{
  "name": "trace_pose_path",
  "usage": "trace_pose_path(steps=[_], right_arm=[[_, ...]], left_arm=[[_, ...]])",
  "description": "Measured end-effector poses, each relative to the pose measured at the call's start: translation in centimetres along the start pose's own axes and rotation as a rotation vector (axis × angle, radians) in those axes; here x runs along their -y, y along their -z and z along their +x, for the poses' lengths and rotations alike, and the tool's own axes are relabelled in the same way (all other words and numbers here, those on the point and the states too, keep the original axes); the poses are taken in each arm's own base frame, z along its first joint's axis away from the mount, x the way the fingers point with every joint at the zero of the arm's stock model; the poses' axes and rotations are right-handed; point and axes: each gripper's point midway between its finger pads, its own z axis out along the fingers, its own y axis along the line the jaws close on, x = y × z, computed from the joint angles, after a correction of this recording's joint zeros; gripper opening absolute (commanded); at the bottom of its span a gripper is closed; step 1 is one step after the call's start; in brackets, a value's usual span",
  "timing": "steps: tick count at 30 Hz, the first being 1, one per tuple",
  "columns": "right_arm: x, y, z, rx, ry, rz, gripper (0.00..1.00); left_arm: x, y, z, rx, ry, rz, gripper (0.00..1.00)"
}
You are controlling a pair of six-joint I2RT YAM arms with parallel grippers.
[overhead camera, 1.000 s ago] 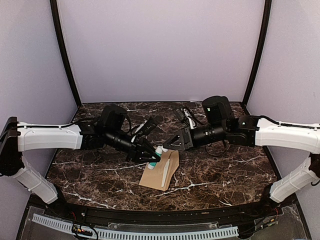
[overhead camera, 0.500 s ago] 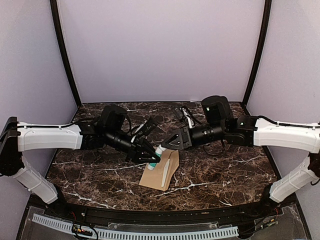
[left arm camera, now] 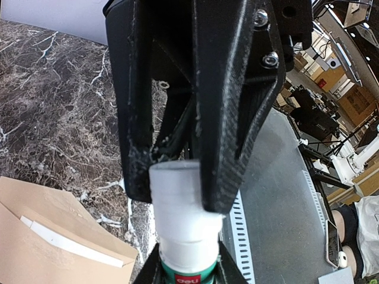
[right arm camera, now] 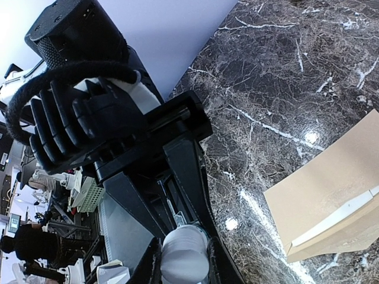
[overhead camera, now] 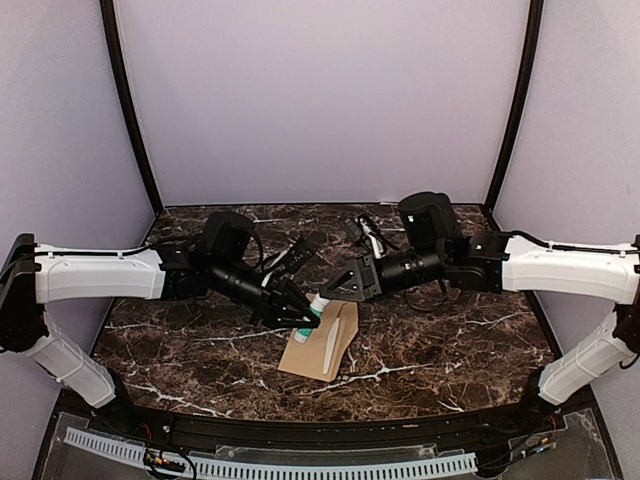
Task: Place the letter into the envelope and seal it
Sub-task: Screw the solid glue.
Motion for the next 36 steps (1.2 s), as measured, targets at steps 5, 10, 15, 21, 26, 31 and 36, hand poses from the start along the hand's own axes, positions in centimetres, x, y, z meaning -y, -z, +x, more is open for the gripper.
trace_pose_path(steps=[5,10,15,21,26,31,36], right_arm=[[0.0,-0.4,0.1,-0.028,0.0,-0.003,0.14],[-0.1,-0.8,0.3,-0.065,0.013,0.002,0.13],[-0.2,-1.0,0.6,-0.085,0.024,0.004,0.11],[-0.3,-1.2,1.2,-0.101,0.028,0.012,0.1],[-0.4,-1.6,1.9,-0.112,0.031,0.03,0.09],[-0.6,-2.0,2.3,-0.113,0.037,0.041,0.08],[-0.6,-2.8,2.9,-0.114,0.024,0.042,0.07]], left_arm=[[0.2,0.0,0.4,-0.014,0.016,0.011,0.0],[0.3,0.0,0.7,-0.026,0.03,0.018,0.0],[0.4,0.0,0.9,-0.031,0.036,0.025,0.0],[0.7,-0.1,1.3,-0.044,0.058,0.043,0.0],[0.8,-0.2,1.6,-0.056,0.088,0.061,0.0],[1.1,-0.1,1.8,-0.058,0.122,0.083,0.0],[1.2,0.1,2.4,-0.065,0.156,0.104,0.0]])
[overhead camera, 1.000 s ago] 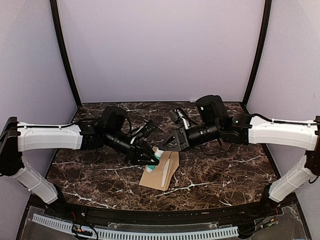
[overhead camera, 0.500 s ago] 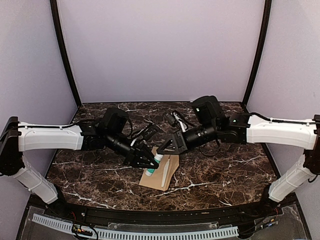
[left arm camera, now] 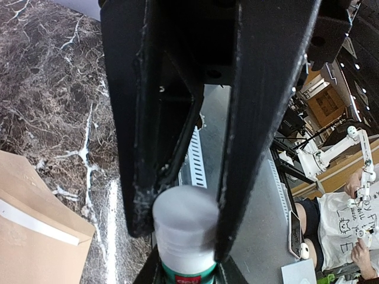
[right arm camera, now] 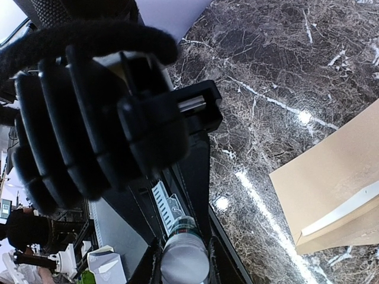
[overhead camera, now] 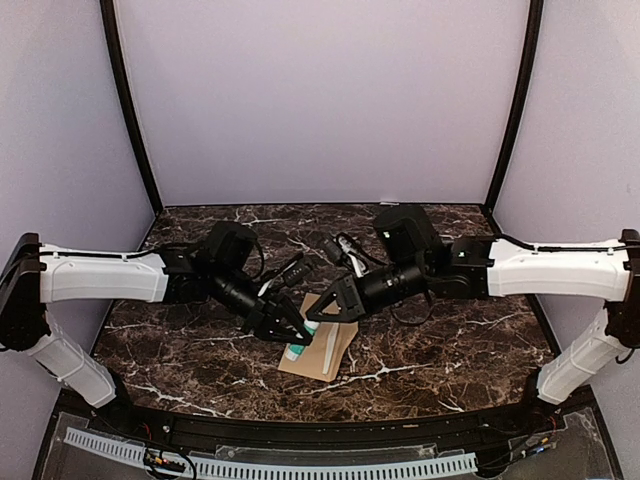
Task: Place the letter into the envelope and seal it
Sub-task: Screw the solid glue.
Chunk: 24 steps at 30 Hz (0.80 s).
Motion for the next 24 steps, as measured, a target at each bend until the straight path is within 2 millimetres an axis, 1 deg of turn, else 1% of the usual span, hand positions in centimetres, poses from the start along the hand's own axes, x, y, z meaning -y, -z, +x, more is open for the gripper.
trace_pose_path(steps=[11,15,16,17,19,21,22,24], right_arm=[[0.3,-2.3,1.4,-0.018,-0.054,-0.013,0.06],[0.2,-2.6,1.6,-0.013,-0.064,-0.023,0.05],[0.2,-2.6,1.5,-0.012,-0.064,-0.024,0.07],[0.2,-2.6,1.5,-0.011,-0.064,-0.023,0.11],[0.2,-2.5,1.4,-0.002,-0.061,-0.013,0.23],[0.3,-2.4,1.3,0.016,-0.058,0.015,0.41],[0.3,-2.1,1.2,0.021,-0.061,0.027,0.49],[-0.2,-1.8,1.7,0.019,-0.058,0.047,0.61]], left_arm=[[-0.3,0.0,2.4,-0.038,0.061,-0.004,0.0],[-0.3,0.1,2.6,-0.037,0.061,-0.014,0.0],[-0.3,0.1,2.5,-0.036,0.059,-0.017,0.0],[-0.3,0.1,2.5,-0.035,0.057,-0.018,0.0],[-0.4,0.1,2.5,-0.034,0.053,-0.023,0.0],[-0.5,0.1,2.3,-0.029,0.039,-0.03,0.0],[-0.6,0.1,2.0,-0.018,0.021,-0.04,0.0],[-0.9,0.4,0.6,0.028,-0.042,-0.068,0.0]])
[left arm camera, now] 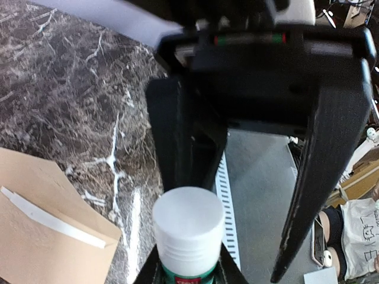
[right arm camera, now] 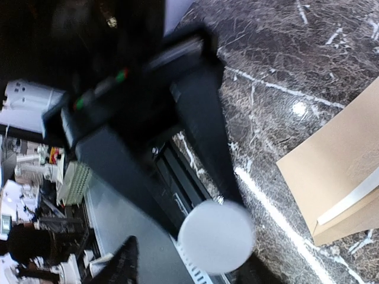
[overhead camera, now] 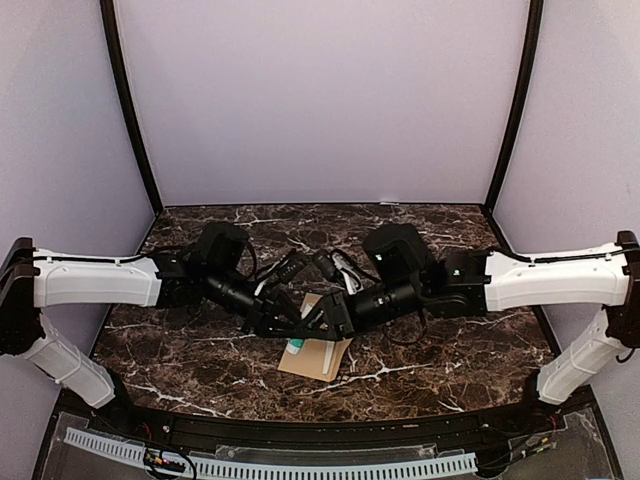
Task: Place the letter into the envelope and seal it
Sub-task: Screw the solid glue.
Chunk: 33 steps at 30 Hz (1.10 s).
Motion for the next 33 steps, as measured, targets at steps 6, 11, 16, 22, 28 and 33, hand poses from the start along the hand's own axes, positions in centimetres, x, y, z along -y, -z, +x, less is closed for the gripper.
trace_pose_path(steps=[6,11,16,22,28,33], right_arm=[[-2.7,2.2,-1.0,0.091,0.017,0.002,0.62],[-2.3,3.8,-3.6,0.228,-0.012,0.072,0.59],[-1.1,4.2,-5.0,0.294,-0.04,0.155,0.58],[-0.9,3.1,-6.2,0.301,-0.035,0.197,0.43],[-0.1,2.1,-5.9,0.269,-0.031,0.236,0.36],[0.4,2.1,-5.7,0.26,-0.029,0.261,0.28]], left_arm=[[-0.5,1.0,-3.2,0.101,-0.104,-0.07,0.0],[-0.7,1.1,-3.6,0.115,-0.119,-0.084,0.0],[-0.7,1.1,-3.8,0.125,-0.129,-0.087,0.0],[-0.6,1.2,-4.0,0.129,-0.131,-0.085,0.0],[-0.7,1.2,-4.0,0.129,-0.129,-0.091,0.0],[-0.7,1.2,-4.0,0.131,-0.127,-0.094,0.0]])
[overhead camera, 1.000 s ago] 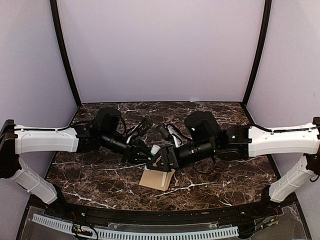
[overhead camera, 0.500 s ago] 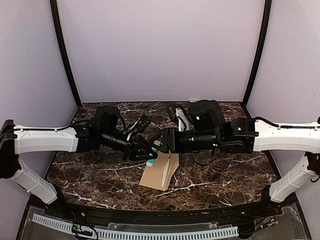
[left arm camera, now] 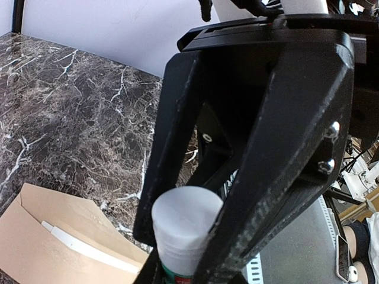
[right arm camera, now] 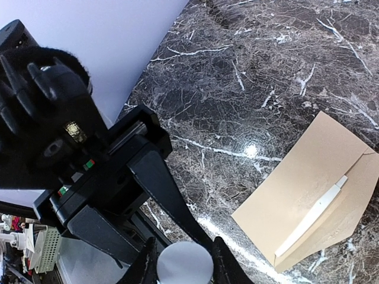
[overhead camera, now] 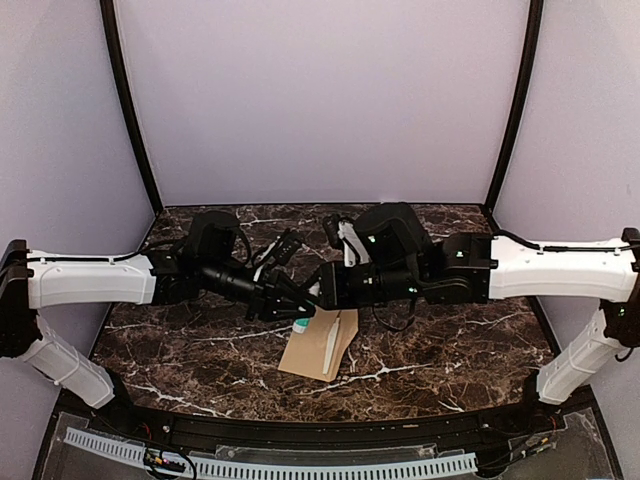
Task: Place the letter into the envelope and seal it
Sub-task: Screw the solid glue, then place the solid glue at the center of the board.
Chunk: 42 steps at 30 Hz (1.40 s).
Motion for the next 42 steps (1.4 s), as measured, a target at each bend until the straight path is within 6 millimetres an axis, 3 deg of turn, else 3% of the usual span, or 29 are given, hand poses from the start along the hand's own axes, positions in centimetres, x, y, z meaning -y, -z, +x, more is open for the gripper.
trace_pose_path(steps=[3,6,8,10,11,12,16,18,27,31,35,42], right_arm=[[0.2,-0.3,0.1,-0.005,0.002,0.009,0.28],[0.2,-0.4,0.1,-0.006,0.002,0.014,0.19],[0.3,-0.4,0.1,-0.005,0.011,0.02,0.13],[0.5,-0.4,0.0,-0.001,0.014,0.027,0.11],[0.5,-0.4,0.0,0.002,0.018,0.029,0.11],[0.6,-0.4,-0.1,0.005,0.021,0.033,0.1],[2.1,-0.3,-0.6,0.011,0.034,0.083,0.1],[3.9,-0.1,-1.7,0.032,0.053,0.147,0.1],[14.3,2.8,-11.1,0.273,0.126,0.484,0.1],[19.5,2.3,-13.4,0.33,0.143,0.594,0.09],[24.5,0.7,-14.2,0.326,0.174,0.689,0.09],[29.8,-1.8,-14.3,0.298,0.211,0.753,0.1]], left_arm=[[-0.1,0.0,0.0,0.0,0.004,-0.003,0.0],[-0.2,0.0,0.0,0.0,0.006,-0.009,0.0],[-0.2,0.0,0.0,0.0,0.013,-0.011,0.06],[-0.2,0.0,0.0,0.0,0.022,-0.014,0.3],[-0.3,0.0,0.0,0.0,0.024,-0.016,0.38],[-0.3,0.0,0.0,0.001,0.024,-0.019,0.53],[-0.7,0.3,-0.6,0.022,0.028,-0.036,0.79],[-1.2,0.9,-1.1,0.041,0.036,-0.053,0.83],[-2.7,4.7,-4.3,0.171,0.059,-0.161,0.85],[-4.3,5.7,-4.4,0.214,0.165,-0.262,0.84],[-6.3,6.4,-2.8,0.243,0.324,-0.363,0.84],[-8.7,7.2,2.7,0.276,0.617,-0.485,0.84]])
